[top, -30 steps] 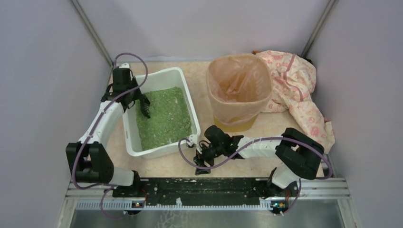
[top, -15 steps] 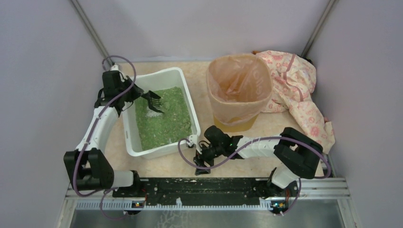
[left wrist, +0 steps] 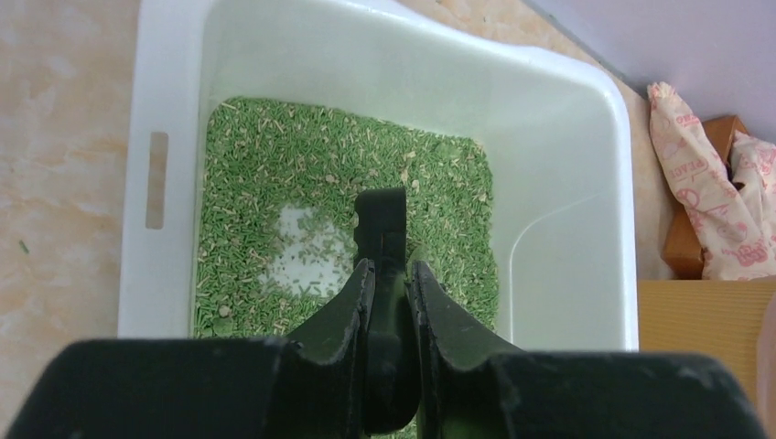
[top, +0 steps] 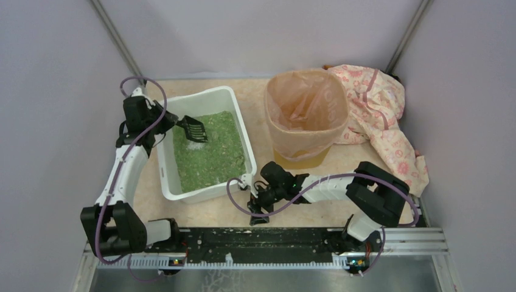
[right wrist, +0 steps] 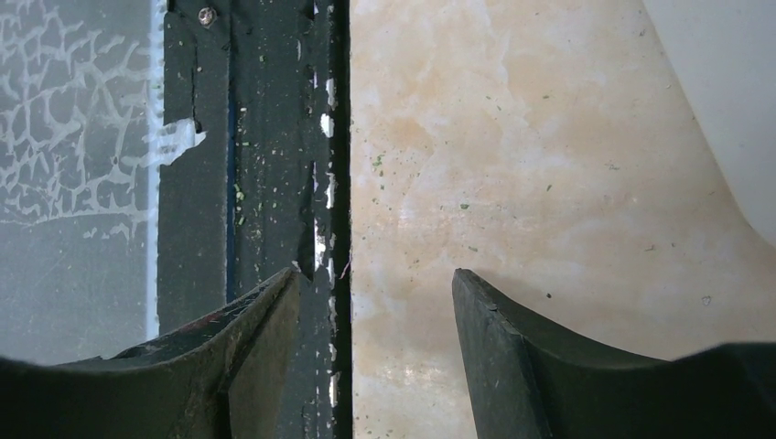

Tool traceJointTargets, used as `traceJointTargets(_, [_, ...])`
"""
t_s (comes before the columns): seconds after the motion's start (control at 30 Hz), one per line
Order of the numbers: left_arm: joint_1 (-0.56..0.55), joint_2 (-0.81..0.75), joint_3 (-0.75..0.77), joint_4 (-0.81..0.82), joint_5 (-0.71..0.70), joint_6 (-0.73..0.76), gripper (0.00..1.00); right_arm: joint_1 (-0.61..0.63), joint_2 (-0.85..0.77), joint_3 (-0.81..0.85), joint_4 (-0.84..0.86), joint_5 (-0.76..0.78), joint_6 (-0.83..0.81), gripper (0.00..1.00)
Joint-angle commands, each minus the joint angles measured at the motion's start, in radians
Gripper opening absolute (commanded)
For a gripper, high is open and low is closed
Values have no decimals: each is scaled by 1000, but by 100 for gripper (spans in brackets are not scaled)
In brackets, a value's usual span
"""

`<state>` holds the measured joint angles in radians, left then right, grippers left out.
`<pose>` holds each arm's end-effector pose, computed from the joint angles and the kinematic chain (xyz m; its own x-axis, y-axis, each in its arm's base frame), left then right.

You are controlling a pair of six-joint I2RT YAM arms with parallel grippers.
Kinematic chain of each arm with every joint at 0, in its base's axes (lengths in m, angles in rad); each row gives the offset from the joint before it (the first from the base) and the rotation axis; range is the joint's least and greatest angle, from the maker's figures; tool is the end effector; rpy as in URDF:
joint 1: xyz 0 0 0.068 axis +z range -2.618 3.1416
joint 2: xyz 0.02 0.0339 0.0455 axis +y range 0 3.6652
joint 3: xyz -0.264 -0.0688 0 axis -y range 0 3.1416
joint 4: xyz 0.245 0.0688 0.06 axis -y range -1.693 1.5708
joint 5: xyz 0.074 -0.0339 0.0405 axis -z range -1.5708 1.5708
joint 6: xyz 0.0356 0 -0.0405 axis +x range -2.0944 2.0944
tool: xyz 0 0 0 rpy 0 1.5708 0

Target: Clean the litter box

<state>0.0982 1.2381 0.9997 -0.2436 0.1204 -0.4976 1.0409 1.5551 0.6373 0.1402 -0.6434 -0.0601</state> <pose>0.2820 0.0235 0.3128 -0.4095 -0.5165 -0.7520 -0.2127 0.8556 -0.4719 0.1258 0.2571 0.1474 -0.2995 -0.6064 -0.7366 -0.9261 -0.0009 0.3773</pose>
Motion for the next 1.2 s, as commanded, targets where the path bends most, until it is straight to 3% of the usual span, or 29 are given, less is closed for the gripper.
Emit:
traceJointTargets(0.0, [6,12,-37,34,47,-1,0,5,16,36,39,-30,-3,63])
traceJointTargets(0.37, [4,133,-173,198,139,-104,0,5,-5,23,26,-23,-7,63])
traceJointTargets(1.17, [8,319,-433,813,444,-508,0,5,-3,19,17,-9,-3,63])
